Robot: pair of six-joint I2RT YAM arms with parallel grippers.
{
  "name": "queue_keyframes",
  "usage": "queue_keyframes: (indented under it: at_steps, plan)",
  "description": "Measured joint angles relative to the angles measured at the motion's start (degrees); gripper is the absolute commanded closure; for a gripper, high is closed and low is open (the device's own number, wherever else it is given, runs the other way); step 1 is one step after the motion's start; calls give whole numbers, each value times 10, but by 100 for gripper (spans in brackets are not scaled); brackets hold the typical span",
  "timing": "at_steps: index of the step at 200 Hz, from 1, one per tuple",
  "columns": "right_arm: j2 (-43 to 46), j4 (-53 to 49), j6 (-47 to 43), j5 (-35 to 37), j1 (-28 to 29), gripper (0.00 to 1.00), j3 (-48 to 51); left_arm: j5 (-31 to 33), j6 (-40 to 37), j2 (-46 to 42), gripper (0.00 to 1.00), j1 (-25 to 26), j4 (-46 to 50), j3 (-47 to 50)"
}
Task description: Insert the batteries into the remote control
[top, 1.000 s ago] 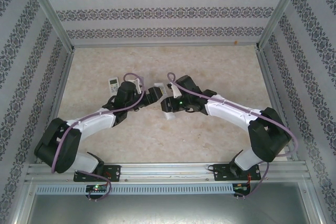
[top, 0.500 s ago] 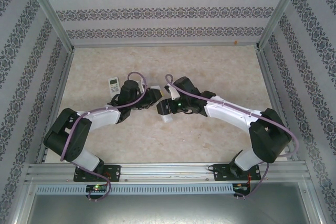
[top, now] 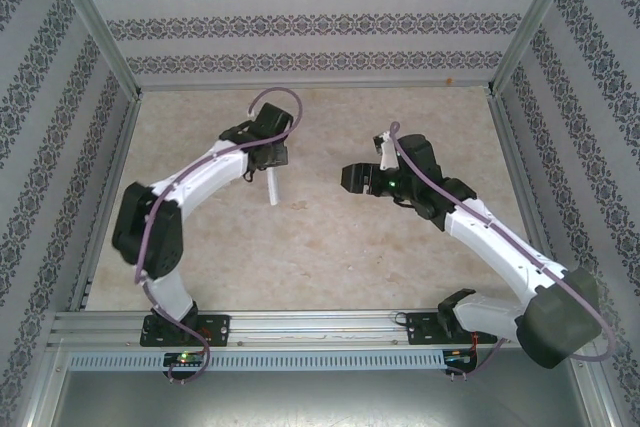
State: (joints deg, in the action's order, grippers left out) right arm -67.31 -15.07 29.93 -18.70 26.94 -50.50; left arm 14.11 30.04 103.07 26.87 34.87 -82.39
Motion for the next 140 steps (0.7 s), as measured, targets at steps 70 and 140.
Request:
queue_keyframes:
  at_steps: [70, 140]
  plan:
    - [35, -33, 1, 2, -25, 19, 23, 212, -87, 263, 100, -3, 119, -223]
    - [75, -47, -1, -1, -56, 18, 44, 311, -193, 384, 94, -4, 132, -369]
